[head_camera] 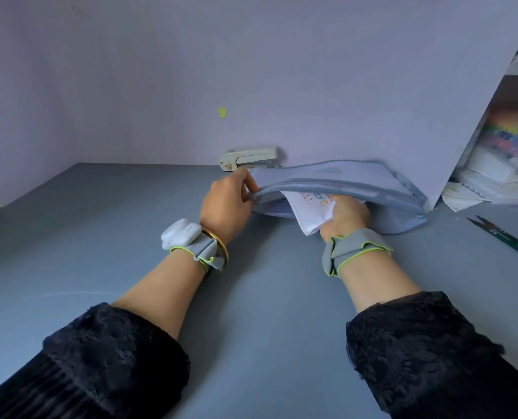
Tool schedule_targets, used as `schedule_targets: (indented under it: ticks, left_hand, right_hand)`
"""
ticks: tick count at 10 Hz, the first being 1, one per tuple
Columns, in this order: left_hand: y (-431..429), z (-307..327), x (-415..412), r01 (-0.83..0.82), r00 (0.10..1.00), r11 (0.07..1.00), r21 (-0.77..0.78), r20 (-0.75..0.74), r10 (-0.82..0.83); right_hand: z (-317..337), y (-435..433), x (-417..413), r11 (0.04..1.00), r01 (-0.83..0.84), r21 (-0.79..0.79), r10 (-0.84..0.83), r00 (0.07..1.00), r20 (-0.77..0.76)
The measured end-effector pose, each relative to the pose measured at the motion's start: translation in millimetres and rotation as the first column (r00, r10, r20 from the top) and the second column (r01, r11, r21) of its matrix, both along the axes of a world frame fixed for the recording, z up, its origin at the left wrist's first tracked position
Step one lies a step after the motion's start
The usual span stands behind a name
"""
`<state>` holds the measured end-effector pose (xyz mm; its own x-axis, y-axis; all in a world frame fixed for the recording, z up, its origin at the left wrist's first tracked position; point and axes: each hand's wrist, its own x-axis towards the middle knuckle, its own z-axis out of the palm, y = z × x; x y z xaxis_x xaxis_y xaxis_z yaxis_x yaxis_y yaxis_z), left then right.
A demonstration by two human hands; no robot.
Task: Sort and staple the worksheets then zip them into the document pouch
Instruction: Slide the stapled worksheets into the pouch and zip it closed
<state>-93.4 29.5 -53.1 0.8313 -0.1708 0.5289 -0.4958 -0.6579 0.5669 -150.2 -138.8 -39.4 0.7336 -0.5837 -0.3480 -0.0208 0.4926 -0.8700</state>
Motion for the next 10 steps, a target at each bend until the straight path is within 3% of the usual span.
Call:
schedule_targets:
  ticks: [1, 2, 3, 4, 5, 6, 7, 8, 9, 10]
  left_hand:
    - [-2.2, 4.8, -4.6, 0.062, 0.998, 0.992, -0.110, -0.016, -0.064]
    - [-10.1, 7.5, -14.3, 0.221, 0.974, 0.962, -0.157, -0.022, -0.228]
    - [-12.0, 3.5, -12.7, 0.218, 0.974, 0.968, -0.126, -0.040, -0.225]
    - [-13.7, 4.8, -11.7, 0.221, 0.969, 0.949, -0.224, -0.063, -0.240]
    - [-20.0, 4.5, -13.7, 0.259, 0.948, 0.924, -0.281, -0.108, -0.298]
    - [-9.2, 3.1, -3.8, 0.139, 0.979, 0.936, -0.322, -0.096, -0.179]
    - [2.2, 2.8, 2.7, 0.127, 0.986, 0.934, -0.334, -0.062, -0.156]
    - [0.5, 2.6, 0.1, 0.108, 0.994, 0.955, -0.277, 0.021, -0.107]
    - [-7.3, 2.5, -5.2, 0.169, 0.985, 0.954, -0.246, 0.016, -0.170]
    - [-12.2, 2.0, -9.4, 0.227, 0.973, 0.951, -0.210, 0.014, -0.229]
  right_hand:
    - [-0.5, 3.6, 2.7, 0.997, 0.027, -0.074, -0.027, 1.000, -0.005]
    - [-3.6, 12.4, 7.1, 0.992, -0.035, -0.123, 0.036, 0.999, 0.001]
    - [-5.7, 18.5, 8.0, 0.998, -0.046, -0.048, 0.045, 0.999, -0.012]
    - [-8.6, 25.1, 9.0, 0.999, 0.025, -0.030, -0.024, 1.000, 0.018]
    - [-15.7, 22.4, 17.5, 0.996, -0.087, -0.029, 0.086, 0.995, -0.045]
    - [-5.8, 13.2, 16.7, 0.968, -0.250, -0.035, 0.248, 0.968, -0.041]
    - [1.7, -5.3, 16.7, 0.868, -0.436, -0.236, 0.421, 0.900, -0.114]
    - [2.0, -5.1, 12.2, 0.603, -0.763, -0.232, 0.723, 0.646, -0.246]
    - [-3.6, 7.8, 16.4, 0.710, -0.693, -0.126, 0.694, 0.718, -0.042]
    - [-7.4, 6.9, 23.1, 0.822, -0.552, -0.140, 0.564, 0.824, 0.061]
